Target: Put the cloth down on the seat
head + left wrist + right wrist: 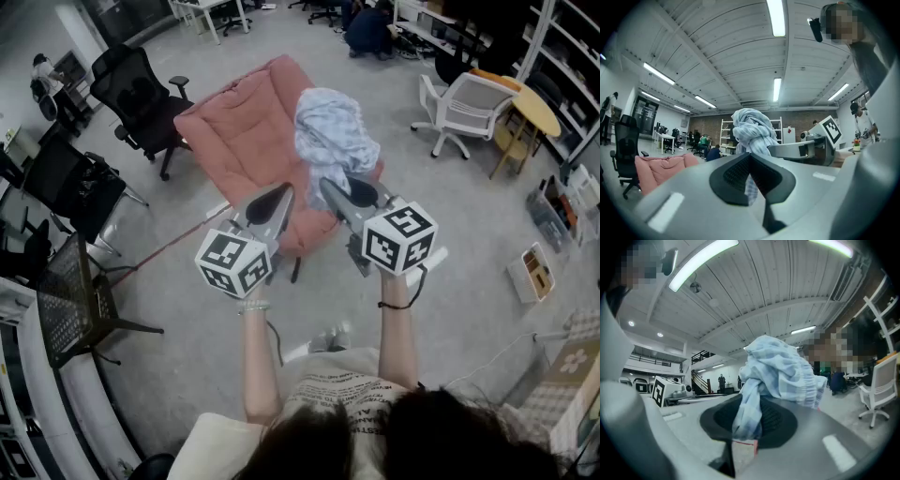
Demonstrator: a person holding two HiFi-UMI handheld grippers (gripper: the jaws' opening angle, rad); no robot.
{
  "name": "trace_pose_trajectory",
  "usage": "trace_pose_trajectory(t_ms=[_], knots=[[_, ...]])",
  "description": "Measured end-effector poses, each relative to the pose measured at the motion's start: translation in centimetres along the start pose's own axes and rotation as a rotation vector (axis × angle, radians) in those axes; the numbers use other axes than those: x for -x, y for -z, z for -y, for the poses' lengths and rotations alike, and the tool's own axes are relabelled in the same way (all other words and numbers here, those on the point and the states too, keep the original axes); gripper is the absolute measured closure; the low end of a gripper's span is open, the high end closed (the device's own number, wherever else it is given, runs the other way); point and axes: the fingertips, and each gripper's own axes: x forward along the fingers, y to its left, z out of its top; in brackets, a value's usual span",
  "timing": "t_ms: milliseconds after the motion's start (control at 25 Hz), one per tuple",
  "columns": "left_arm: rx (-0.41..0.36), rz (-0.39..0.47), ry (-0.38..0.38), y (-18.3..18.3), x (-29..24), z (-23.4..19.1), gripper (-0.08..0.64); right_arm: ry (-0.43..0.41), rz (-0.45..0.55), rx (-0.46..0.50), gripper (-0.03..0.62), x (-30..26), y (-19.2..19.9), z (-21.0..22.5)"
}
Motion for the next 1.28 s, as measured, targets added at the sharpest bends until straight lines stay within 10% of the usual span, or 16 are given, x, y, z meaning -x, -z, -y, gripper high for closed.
trace_pose_trajectory(t_ms=[1280], knots=[[0.030, -0.033, -0.063, 2.0, -2.5, 2.0, 0.568, 0.015, -0.004, -0.082, 0.502, 4.3, 1.1, 6.1]])
